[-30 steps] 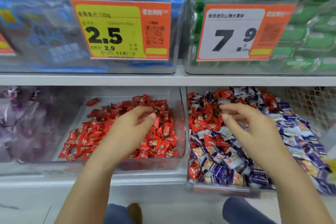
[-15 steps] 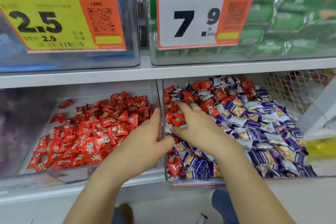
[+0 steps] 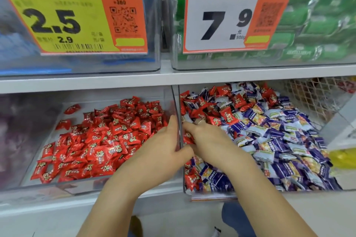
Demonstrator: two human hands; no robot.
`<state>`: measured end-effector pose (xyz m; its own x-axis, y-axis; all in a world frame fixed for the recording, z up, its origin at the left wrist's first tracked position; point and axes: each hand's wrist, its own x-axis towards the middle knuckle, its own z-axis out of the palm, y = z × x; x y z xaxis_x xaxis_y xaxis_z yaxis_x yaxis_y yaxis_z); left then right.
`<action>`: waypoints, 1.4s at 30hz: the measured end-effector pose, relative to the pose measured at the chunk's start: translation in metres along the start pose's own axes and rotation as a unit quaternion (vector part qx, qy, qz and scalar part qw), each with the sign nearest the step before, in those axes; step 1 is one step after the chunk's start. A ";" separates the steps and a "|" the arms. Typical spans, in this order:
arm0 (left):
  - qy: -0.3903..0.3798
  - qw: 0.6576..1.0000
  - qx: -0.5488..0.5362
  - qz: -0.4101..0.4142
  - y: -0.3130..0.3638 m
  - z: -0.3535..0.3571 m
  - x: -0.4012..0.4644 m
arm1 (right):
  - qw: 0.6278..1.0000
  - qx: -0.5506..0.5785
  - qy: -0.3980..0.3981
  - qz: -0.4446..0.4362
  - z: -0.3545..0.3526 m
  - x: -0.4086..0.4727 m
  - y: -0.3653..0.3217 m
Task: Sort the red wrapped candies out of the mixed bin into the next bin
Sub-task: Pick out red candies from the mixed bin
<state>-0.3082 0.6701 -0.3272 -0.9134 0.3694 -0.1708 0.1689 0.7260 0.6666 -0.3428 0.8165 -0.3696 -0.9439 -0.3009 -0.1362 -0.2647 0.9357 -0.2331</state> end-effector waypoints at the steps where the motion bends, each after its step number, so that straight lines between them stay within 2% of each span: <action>1: -0.004 1.000 -0.005 0.003 0.000 -0.001 0.000 | 1.000 0.012 0.007 -0.015 -0.004 -0.006 0.003; 5: -0.010 1.000 0.018 -0.001 0.000 -0.004 0.001 | 0.993 0.076 0.081 -0.031 -0.031 -0.032 0.019; 10: 0.028 0.998 0.064 -0.011 0.008 -0.004 -0.001 | 0.973 0.153 0.173 0.014 -0.055 -0.063 0.055; 13: 0.177 0.978 0.112 0.003 0.017 0.000 0.002 | 0.960 0.195 0.199 0.035 -0.061 -0.078 0.073; 15: 0.281 0.954 0.086 0.051 0.031 0.004 0.002 | 0.947 0.245 0.205 0.038 -0.062 -0.085 0.081; 16: 0.304 0.948 0.049 0.080 0.039 0.008 0.003 | 0.939 0.273 0.205 0.037 -0.062 -0.088 0.083; 18: 0.277 0.953 -0.018 0.119 0.052 0.021 0.006 | 0.928 0.315 0.197 0.028 -0.060 -0.092 0.085; 21: 0.140 0.979 -0.098 0.115 0.063 0.049 0.015 | 0.910 0.372 0.180 -0.010 -0.055 -0.095 0.085; 23: 0.077 0.983 -0.120 0.112 0.065 0.063 0.023 | 0.912 0.377 0.160 -0.029 -0.053 -0.096 0.085; 25: 0.058 0.981 -0.149 0.112 0.065 0.066 0.028 | 0.917 0.372 0.144 -0.030 -0.053 -0.096 0.085; 27: 0.080 0.978 -0.160 0.110 0.063 0.063 0.030 | 0.921 0.364 0.138 -0.014 -0.052 -0.096 0.088; 32: 0.172 0.982 -0.025 0.076 0.055 0.051 0.030 | 0.931 0.310 0.179 0.071 -0.054 -0.097 0.097; 36: 0.107 0.994 0.037 0.010 0.055 0.055 0.033 | 0.923 0.275 0.231 0.139 -0.056 -0.097 0.103; 42: 0.049 0.986 0.136 -0.079 0.059 0.072 0.050 | 0.917 0.281 0.240 0.149 -0.057 -0.097 0.106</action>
<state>-0.3169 0.7731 -0.3487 -0.9653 0.1907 -0.1784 0.1016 0.9037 0.4160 -0.2903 0.9559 -0.3267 -0.9718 0.1951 0.1326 0.0366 0.6802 -0.7321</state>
